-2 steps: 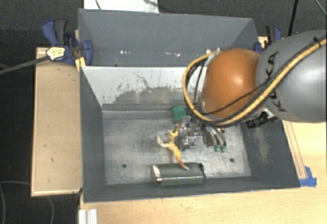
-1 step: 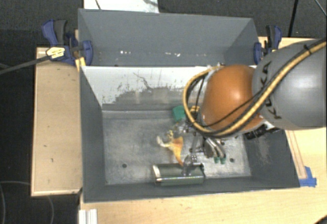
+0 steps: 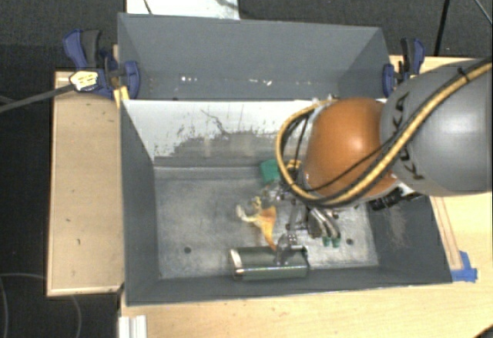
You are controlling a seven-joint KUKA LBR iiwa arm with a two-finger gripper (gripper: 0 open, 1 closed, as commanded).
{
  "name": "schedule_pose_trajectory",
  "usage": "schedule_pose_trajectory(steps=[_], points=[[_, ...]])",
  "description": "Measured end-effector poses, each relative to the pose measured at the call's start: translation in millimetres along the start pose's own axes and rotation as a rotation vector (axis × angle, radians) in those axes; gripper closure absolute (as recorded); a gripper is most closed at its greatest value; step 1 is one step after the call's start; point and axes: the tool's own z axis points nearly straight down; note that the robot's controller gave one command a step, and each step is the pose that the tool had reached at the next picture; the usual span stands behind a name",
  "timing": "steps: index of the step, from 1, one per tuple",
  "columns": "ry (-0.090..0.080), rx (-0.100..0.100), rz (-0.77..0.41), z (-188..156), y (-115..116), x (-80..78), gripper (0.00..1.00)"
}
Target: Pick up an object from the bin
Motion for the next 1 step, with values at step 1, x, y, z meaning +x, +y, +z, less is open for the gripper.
schedule_pose_trajectory(steps=[1], points=[[-0.01, -0.004, 0.086, 70.4, 32.9, -56.2, 1.0]])
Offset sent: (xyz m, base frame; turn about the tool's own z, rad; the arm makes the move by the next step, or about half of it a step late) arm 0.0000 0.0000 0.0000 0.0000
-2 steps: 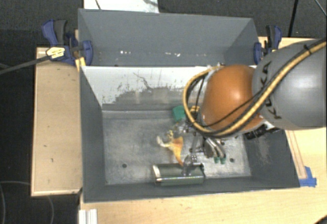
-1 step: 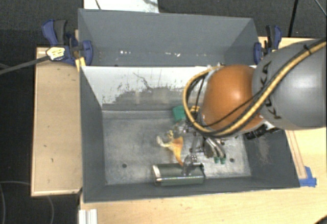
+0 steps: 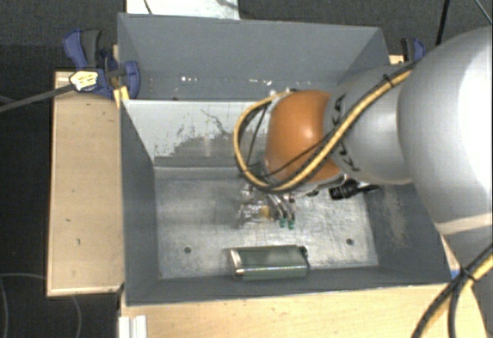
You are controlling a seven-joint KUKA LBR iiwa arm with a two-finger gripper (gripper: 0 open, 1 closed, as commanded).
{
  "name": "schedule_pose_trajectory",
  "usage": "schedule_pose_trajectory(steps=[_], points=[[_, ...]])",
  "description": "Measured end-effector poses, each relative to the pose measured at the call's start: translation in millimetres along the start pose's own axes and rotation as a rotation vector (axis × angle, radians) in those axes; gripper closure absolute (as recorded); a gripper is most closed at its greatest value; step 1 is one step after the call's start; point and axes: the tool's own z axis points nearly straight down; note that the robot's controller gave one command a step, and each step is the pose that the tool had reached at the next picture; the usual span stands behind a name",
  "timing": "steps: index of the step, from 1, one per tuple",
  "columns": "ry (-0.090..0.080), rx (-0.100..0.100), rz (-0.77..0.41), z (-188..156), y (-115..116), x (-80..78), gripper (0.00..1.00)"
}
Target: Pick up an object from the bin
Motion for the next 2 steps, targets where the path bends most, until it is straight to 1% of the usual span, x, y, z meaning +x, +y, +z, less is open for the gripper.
schedule_pose_trajectory(steps=[1, 2], points=[[0.0, 0.0, 0.001, 0.1, 0.0, 0.1, 1.0], [0.011, 0.005, 0.008, -110.3, -8.3, 8.9, 1.0]])
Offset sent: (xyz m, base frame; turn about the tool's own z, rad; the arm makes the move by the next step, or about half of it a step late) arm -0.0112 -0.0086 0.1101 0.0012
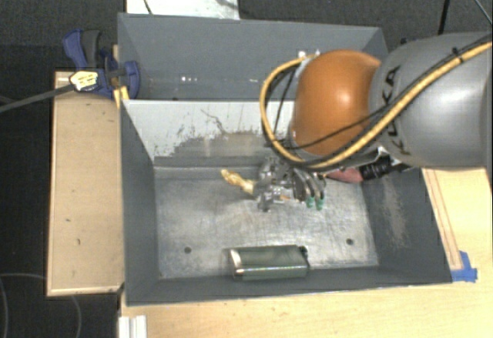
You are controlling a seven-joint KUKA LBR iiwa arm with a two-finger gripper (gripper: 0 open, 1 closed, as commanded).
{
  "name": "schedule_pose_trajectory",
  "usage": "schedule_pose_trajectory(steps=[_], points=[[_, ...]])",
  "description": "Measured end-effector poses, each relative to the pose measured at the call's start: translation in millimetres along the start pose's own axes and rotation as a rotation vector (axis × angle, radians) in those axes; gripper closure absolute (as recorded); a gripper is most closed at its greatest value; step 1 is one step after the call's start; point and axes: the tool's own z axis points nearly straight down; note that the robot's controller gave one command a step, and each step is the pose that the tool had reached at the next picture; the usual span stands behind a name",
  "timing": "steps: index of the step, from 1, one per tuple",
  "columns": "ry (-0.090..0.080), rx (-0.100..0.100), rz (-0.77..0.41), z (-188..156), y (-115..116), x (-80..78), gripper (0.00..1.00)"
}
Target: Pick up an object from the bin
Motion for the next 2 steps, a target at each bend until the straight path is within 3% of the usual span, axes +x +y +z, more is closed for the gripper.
schedule_pose_trajectory(steps=[1, 2], points=[[0.0, 0.0, 0.001, 0.0, 0.0, 0.0, 1.0], [0.001, 0.001, -0.031, -21.1, -0.3, 2.7, 1.0]])
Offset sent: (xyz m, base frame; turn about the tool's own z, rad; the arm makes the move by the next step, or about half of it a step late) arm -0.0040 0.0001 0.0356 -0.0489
